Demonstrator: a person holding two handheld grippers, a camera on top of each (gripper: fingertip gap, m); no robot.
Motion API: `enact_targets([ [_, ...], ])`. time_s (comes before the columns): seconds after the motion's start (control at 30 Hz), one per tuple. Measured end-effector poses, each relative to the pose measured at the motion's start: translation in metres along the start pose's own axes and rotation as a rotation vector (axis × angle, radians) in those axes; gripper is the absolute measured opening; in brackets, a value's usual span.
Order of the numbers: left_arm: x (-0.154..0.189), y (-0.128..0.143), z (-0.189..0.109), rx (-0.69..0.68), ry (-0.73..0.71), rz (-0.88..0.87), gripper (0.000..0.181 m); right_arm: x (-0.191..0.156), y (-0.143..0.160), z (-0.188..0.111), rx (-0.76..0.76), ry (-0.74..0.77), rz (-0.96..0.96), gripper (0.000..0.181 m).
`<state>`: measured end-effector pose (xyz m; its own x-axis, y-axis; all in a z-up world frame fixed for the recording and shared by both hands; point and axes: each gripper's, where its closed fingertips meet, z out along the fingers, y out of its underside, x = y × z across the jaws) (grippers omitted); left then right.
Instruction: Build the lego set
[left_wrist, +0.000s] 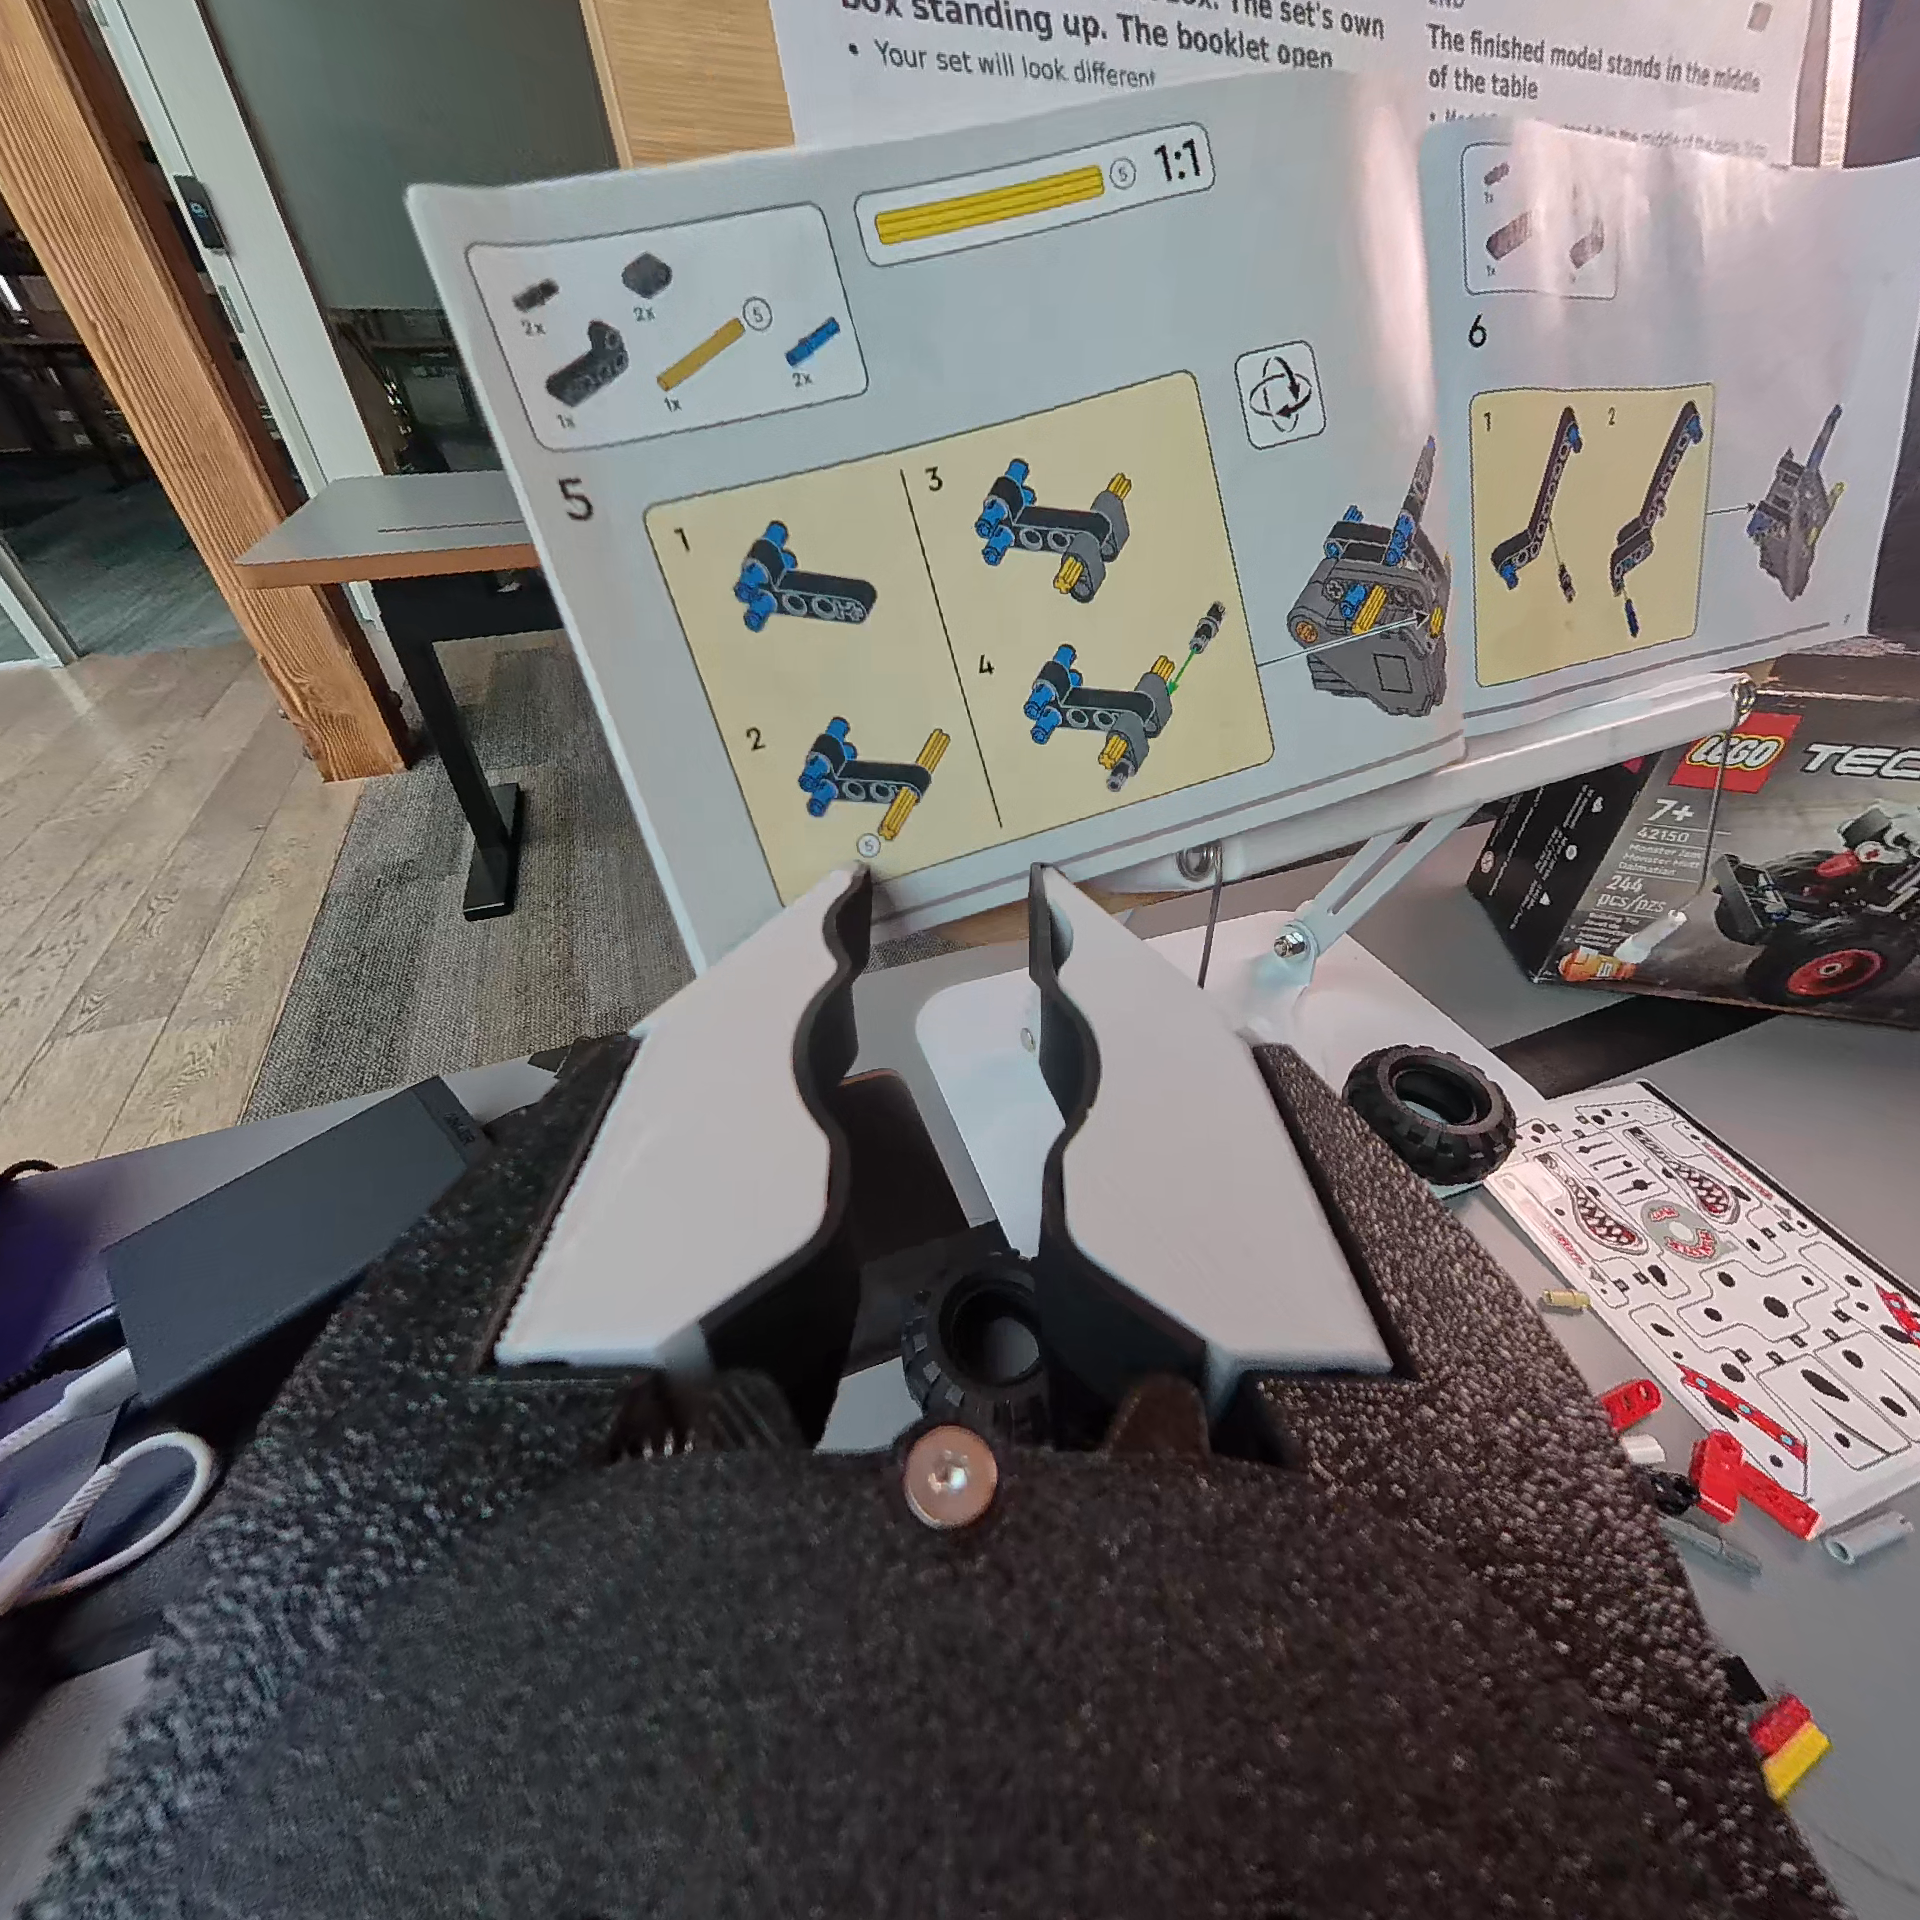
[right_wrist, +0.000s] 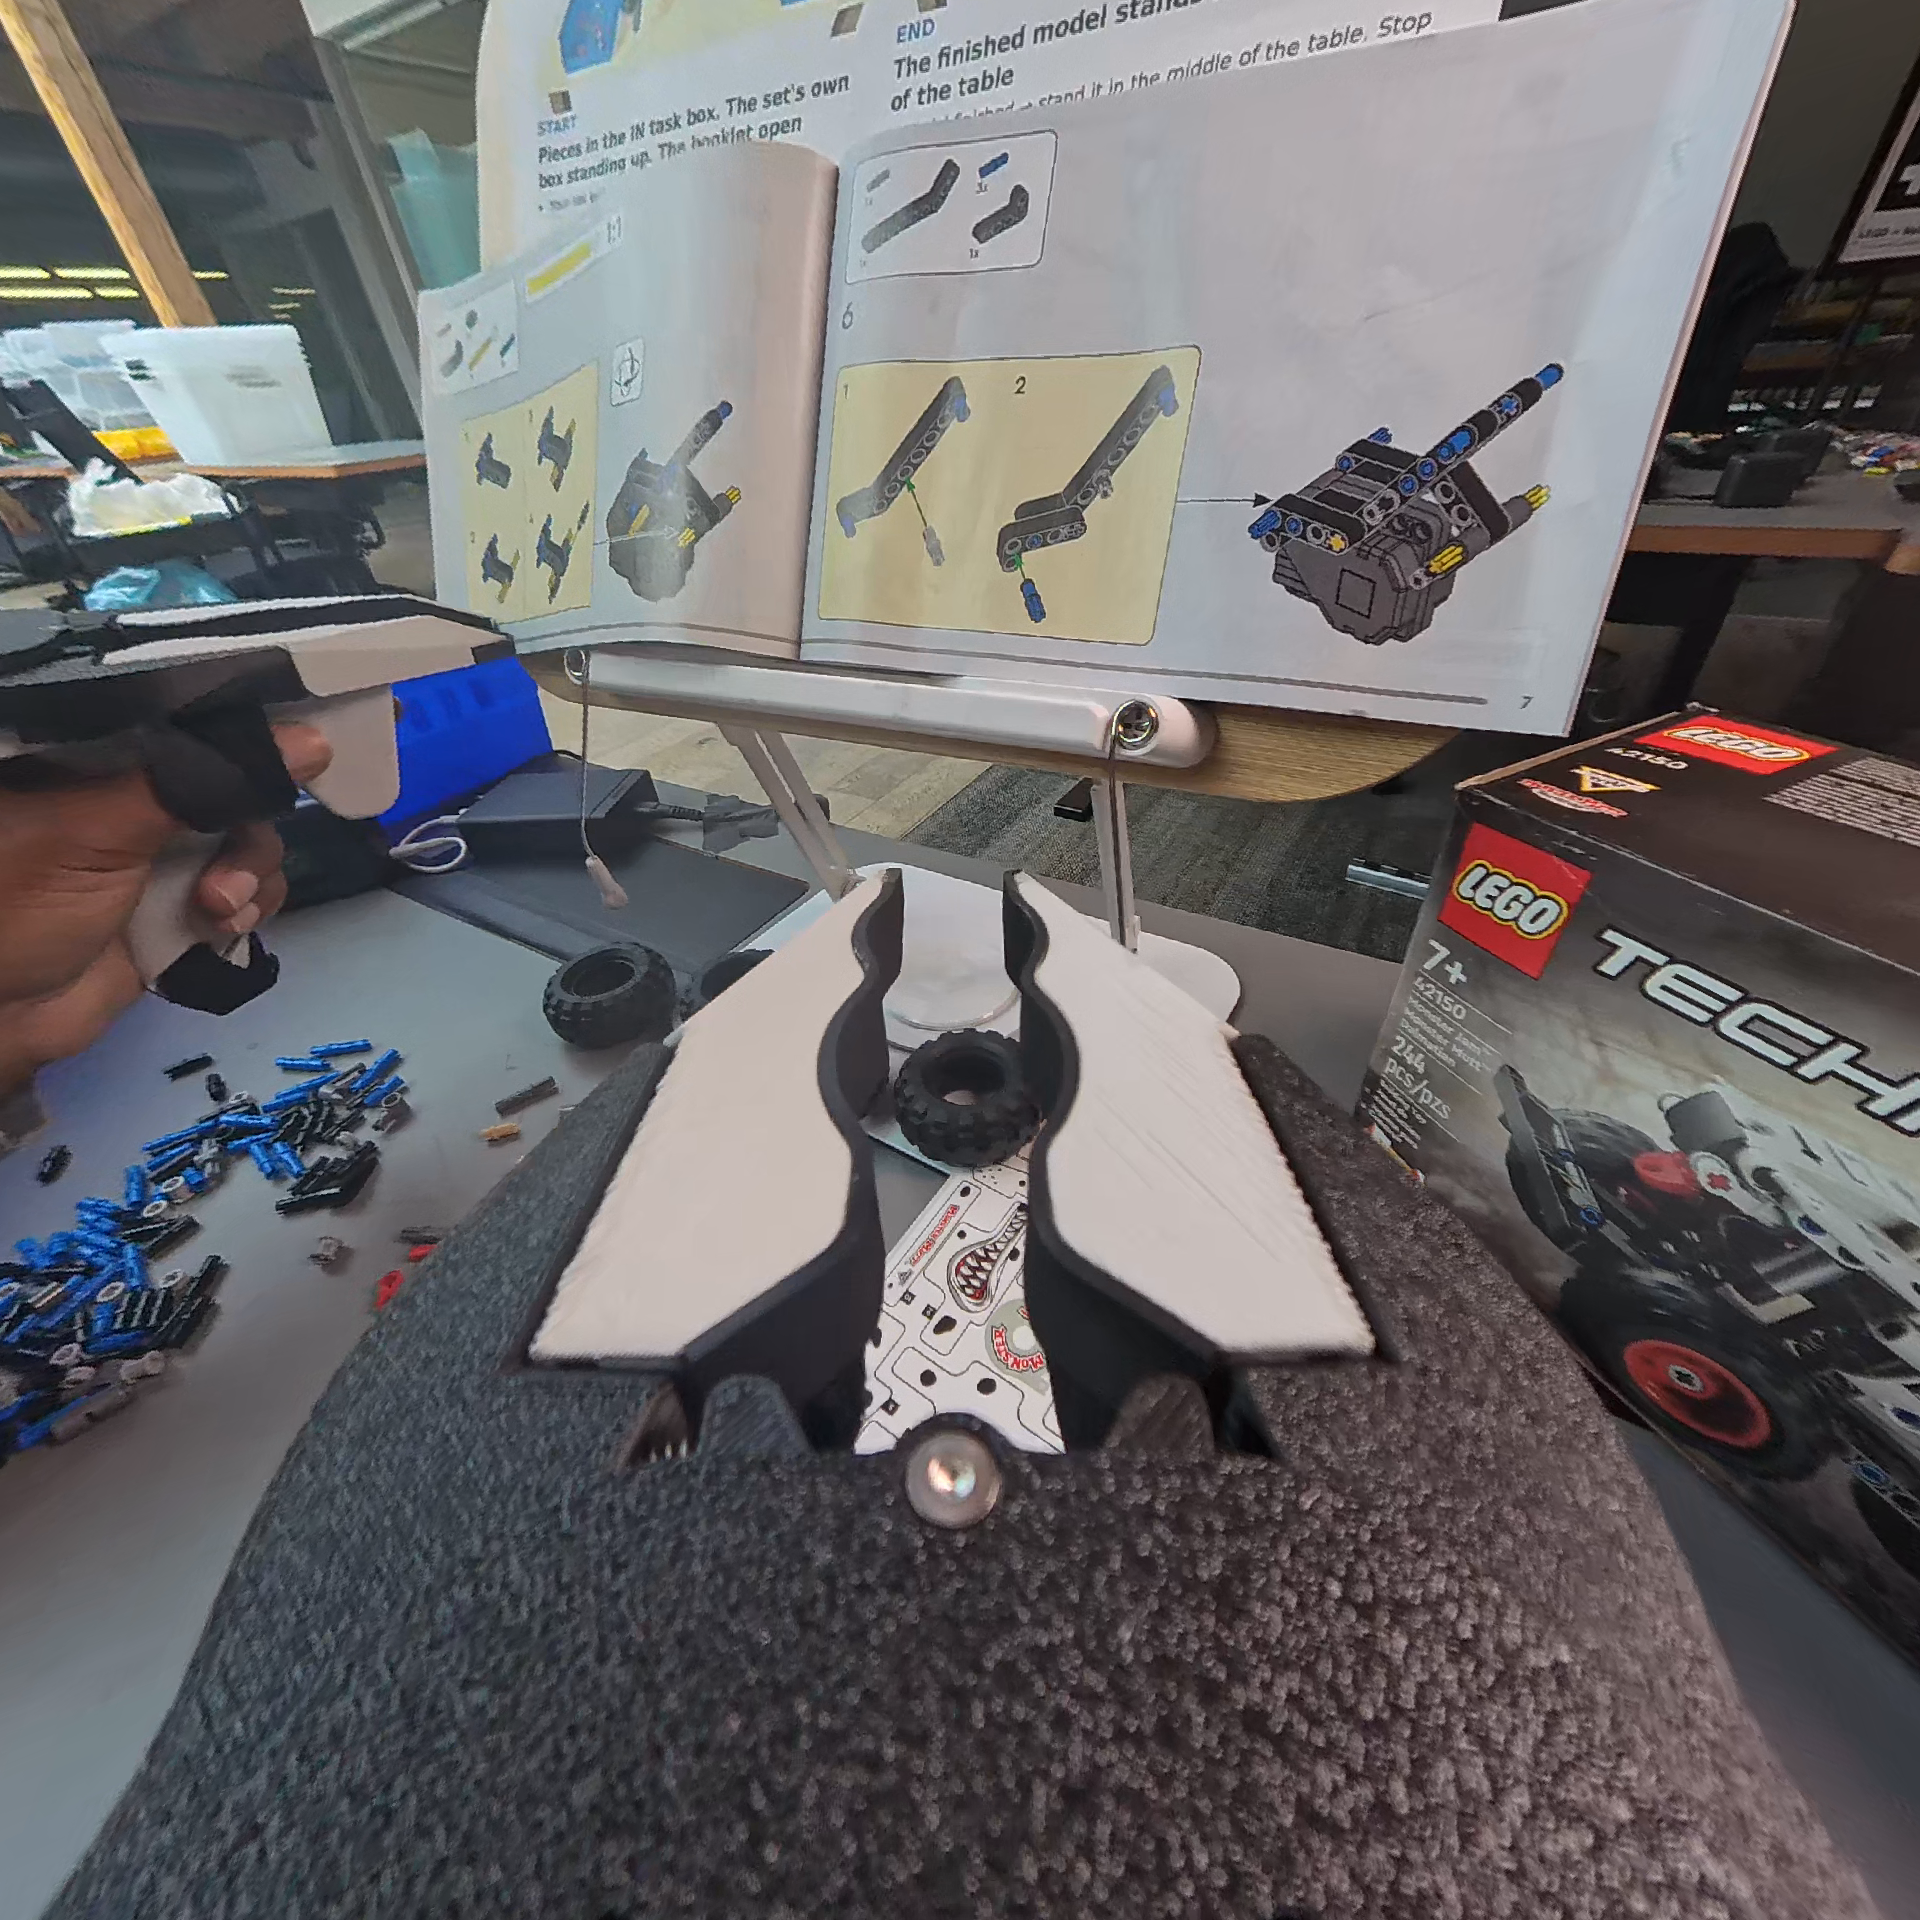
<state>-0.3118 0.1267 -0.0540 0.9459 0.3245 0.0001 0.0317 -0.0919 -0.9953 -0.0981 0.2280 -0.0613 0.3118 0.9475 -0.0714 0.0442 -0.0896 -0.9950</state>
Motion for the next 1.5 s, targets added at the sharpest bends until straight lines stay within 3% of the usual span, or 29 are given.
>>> enact_targets([
  [0.4,0.013,-0.009,-0.012,0.028,0.026,0.014,0.031,-0.006,0.006,0.002,-0.021,-0.032,-0.001,0.018],
  [0.9,0.021,-0.032,-0.047,0.101,0.041,0.002,0.031,-0.015,0.003,0.002,-0.010,-0.059,-0.010,0.018],
  [1.5,0.051,-0.005,-0.061,0.093,0.052,0.031,0.036,-0.026,-0.013,-0.002,0.088,-0.035,-0.097,0.021],
])
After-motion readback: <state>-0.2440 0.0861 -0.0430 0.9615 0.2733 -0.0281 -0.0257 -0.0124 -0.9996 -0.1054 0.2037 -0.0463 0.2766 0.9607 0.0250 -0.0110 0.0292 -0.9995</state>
